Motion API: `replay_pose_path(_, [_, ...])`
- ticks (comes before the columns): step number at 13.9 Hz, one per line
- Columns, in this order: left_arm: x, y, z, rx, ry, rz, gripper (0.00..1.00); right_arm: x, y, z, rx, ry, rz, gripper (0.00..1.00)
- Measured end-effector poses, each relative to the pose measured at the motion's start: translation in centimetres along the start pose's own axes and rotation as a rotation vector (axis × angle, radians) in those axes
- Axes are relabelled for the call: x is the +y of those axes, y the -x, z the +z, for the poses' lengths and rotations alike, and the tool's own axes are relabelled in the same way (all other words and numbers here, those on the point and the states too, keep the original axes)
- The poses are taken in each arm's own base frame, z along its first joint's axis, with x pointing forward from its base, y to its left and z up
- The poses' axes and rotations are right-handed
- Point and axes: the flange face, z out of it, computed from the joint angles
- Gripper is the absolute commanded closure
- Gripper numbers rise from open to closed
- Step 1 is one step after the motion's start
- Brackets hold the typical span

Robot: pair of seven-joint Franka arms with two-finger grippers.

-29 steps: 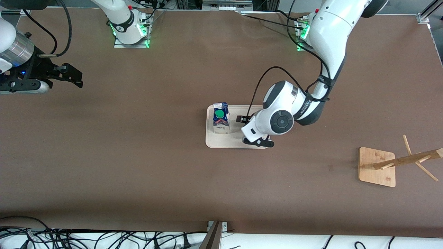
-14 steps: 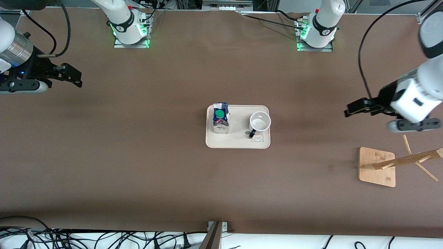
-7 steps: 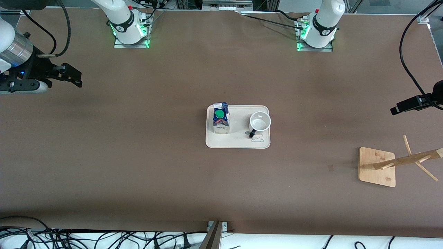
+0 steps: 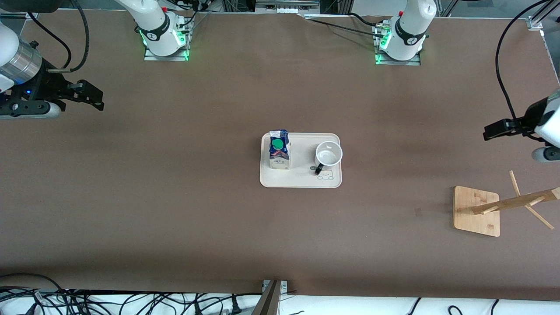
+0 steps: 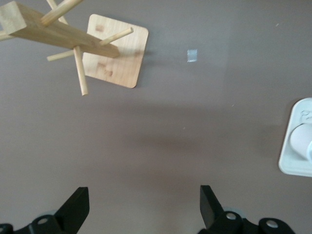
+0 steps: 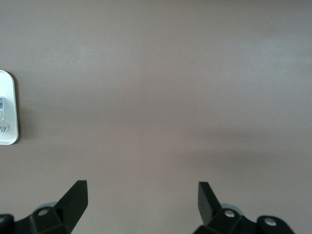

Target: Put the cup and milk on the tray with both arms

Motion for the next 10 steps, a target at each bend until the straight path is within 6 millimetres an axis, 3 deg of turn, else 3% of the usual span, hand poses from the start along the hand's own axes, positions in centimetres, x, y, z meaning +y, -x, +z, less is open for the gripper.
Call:
replay_pose_path(4, [-0.5, 1.3, -4.5, 0.052, 0.04, 0.003, 0.0, 0.0, 0.0, 0.0, 0.0, 0.0, 0.0, 0.0])
replay_pose_path(10, [0.1, 1.4, -4.8, 0.055, 0.111, 0.013, 0.0, 0.0, 0.0, 0.0, 0.0, 0.0, 0.0, 0.0])
